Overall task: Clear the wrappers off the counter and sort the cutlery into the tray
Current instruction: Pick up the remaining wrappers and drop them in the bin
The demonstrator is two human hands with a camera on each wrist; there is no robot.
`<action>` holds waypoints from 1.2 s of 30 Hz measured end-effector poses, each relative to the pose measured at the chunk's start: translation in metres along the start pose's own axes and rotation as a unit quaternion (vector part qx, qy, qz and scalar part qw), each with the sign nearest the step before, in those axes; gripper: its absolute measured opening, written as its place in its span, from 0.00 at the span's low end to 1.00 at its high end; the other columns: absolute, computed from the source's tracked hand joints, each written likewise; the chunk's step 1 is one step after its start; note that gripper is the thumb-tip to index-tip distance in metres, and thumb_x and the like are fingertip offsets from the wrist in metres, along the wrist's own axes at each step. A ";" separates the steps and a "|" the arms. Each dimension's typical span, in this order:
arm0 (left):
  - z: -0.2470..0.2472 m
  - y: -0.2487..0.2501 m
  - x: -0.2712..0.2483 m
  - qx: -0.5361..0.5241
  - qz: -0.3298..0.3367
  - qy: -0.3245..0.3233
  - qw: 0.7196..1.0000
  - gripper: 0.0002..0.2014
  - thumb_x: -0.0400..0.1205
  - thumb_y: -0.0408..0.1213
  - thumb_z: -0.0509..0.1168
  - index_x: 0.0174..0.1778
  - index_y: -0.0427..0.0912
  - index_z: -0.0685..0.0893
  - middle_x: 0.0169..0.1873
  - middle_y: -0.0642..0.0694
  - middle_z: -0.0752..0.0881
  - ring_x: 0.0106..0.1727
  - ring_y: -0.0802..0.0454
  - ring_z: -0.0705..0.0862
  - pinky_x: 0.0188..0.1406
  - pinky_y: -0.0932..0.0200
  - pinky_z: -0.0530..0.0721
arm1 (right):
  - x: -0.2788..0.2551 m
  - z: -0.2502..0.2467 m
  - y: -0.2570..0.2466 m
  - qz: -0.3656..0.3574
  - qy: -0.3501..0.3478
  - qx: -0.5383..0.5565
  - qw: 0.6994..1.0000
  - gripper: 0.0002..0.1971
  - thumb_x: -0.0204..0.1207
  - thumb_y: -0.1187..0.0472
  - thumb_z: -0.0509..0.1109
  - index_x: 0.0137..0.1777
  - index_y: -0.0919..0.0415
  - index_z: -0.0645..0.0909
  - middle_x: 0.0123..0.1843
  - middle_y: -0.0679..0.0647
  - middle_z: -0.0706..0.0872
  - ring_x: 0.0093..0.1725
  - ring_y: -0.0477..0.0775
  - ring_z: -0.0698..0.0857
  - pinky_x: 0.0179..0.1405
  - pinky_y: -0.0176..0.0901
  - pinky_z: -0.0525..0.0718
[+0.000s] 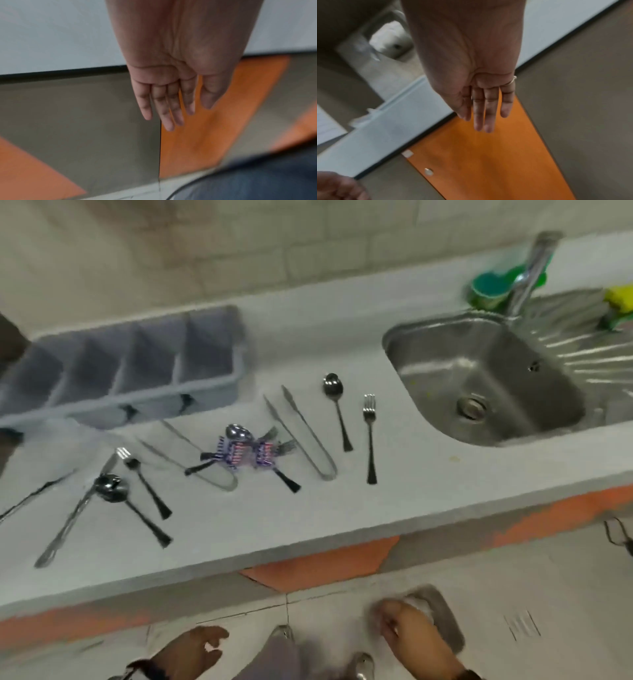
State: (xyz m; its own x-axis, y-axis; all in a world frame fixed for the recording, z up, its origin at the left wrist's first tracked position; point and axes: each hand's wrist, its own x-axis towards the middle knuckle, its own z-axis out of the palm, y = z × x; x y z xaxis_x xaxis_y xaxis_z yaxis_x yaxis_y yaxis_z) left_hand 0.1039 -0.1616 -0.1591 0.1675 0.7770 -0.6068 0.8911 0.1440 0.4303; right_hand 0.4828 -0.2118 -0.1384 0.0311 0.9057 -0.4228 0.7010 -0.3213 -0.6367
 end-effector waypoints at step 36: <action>-0.355 -0.047 0.118 0.036 -0.038 0.238 0.970 0.27 0.81 0.27 0.60 0.78 0.41 0.66 0.73 0.35 0.75 0.71 0.40 0.77 0.75 0.52 0.72 | 0.200 -0.011 -0.284 -0.170 0.202 -0.069 0.962 0.12 0.73 0.79 0.66 0.49 0.68 0.88 0.47 0.64 0.91 0.45 0.63 0.88 0.47 0.37 0.75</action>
State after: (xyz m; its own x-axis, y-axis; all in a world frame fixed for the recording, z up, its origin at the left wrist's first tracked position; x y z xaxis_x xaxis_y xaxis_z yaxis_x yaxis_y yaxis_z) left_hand -0.0677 0.1409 -0.0134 -0.0982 0.9633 -0.2497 0.9233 0.1818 0.3385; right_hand 0.2976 0.0638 -0.0347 0.0388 0.9945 0.0973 0.8068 0.0263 -0.5903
